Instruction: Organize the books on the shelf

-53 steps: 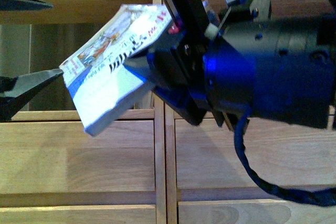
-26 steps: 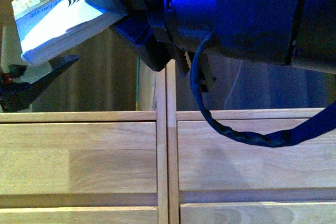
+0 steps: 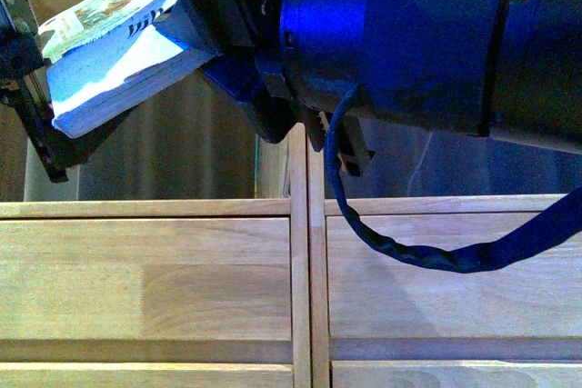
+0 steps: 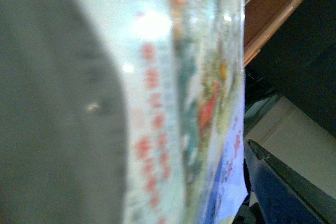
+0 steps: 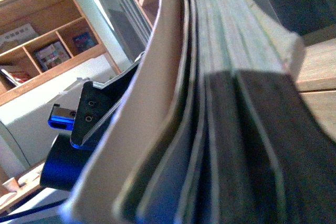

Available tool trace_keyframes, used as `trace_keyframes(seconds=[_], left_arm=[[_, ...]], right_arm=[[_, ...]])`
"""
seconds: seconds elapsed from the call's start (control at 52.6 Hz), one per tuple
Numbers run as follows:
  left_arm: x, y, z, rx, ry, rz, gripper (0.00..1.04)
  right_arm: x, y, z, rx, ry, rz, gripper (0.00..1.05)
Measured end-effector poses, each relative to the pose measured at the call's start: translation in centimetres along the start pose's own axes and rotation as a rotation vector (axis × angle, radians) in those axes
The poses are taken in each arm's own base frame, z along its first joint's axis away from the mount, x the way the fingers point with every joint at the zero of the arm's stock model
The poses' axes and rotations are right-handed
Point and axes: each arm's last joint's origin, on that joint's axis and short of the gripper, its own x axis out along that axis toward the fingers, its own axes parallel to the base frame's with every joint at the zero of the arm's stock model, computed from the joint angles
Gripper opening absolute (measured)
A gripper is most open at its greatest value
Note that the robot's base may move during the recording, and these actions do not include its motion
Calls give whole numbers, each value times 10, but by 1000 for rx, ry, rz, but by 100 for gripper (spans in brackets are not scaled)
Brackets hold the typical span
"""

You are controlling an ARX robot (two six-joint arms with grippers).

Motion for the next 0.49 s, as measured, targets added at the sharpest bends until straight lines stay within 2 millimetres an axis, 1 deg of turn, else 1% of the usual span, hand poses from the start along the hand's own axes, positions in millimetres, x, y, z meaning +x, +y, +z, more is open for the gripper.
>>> trace_keyframes(seconds=[0.152,0.228,0.304,0.361,0.399,0.418,0.494], left_arm=[[1,-6,-1,35,5,-33,51],[1,-6,-1,58,3,-55,38],[2,-3,0,65,-1,-64,30],[3,0,0,62,-3,-64,26],[3,1,0,56,-3,-64,24],[3,2,0,55,-4,-65,22],[3,3,1,54,-5,-65,20]], right_arm=[[0,0,0,1,4,1,7],[1,1,1,0,4,5,7],[1,1,1,-1,5,5,7],[1,1,1,-3,6,5,7],[1,1,1,-3,7,4,11],[1,1,0,-4,8,4,15],[0,1,0,-5,10,3,22]])
